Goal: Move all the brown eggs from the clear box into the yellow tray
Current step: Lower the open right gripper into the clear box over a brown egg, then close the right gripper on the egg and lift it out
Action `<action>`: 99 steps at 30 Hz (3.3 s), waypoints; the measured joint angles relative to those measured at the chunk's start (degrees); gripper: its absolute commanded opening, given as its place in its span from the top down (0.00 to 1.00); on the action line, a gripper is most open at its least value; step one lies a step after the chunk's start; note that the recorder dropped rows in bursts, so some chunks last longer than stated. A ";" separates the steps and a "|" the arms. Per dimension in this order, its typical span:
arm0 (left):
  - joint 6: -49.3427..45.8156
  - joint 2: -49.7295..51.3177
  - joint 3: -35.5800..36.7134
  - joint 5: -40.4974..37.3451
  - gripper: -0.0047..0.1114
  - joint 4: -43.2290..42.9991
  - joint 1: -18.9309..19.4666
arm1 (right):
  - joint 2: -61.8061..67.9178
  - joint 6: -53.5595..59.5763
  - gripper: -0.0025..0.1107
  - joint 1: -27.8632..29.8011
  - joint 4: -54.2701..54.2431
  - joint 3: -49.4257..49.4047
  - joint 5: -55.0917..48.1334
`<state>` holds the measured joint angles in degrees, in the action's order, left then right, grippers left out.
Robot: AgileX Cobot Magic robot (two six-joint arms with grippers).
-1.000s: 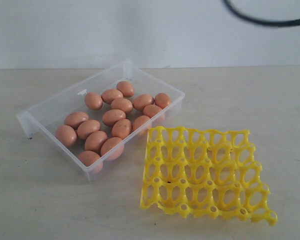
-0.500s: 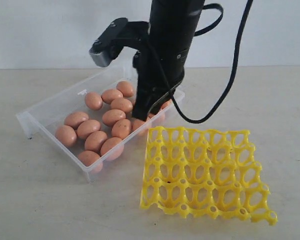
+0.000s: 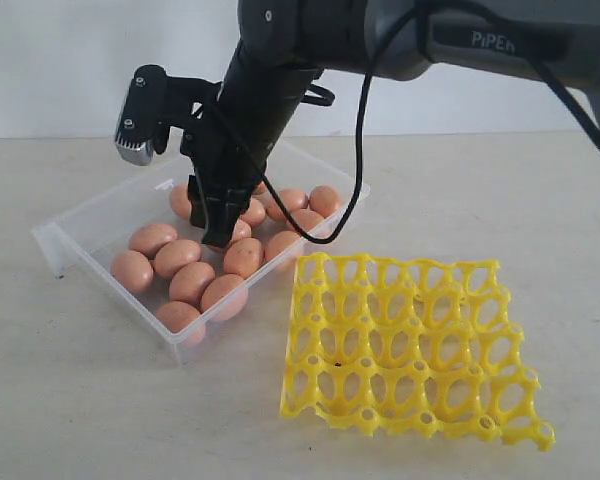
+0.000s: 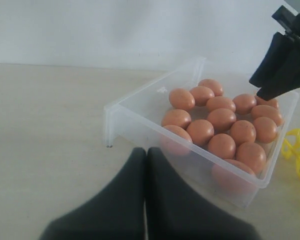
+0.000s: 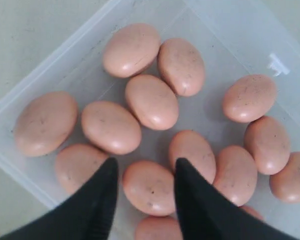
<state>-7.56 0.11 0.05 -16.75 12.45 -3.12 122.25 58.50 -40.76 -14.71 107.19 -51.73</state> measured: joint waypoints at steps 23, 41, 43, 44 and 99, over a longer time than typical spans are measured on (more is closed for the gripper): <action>0.00 0.00 0.00 0.00 1.00 0.00 0.00 | 11.96 -1.25 0.44 0.00 4.64 0.00 17.74; 0.00 0.00 0.00 0.00 1.00 0.00 0.00 | 15.41 -21.83 0.98 0.00 15.06 0.10 28.78; 0.00 0.00 0.00 0.00 1.00 0.00 0.00 | 15.41 -23.24 0.98 0.06 15.06 0.10 29.17; 0.00 0.00 0.00 0.00 1.00 0.00 0.00 | 15.41 -24.57 0.98 0.06 15.06 0.10 29.17; 0.00 0.00 0.00 0.00 1.00 0.00 0.00 | -11.93 -129.57 0.98 35.56 81.44 -49.83 117.28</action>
<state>-7.56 0.11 0.05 -16.75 12.45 -3.12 110.32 -71.06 -5.21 66.73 57.36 65.55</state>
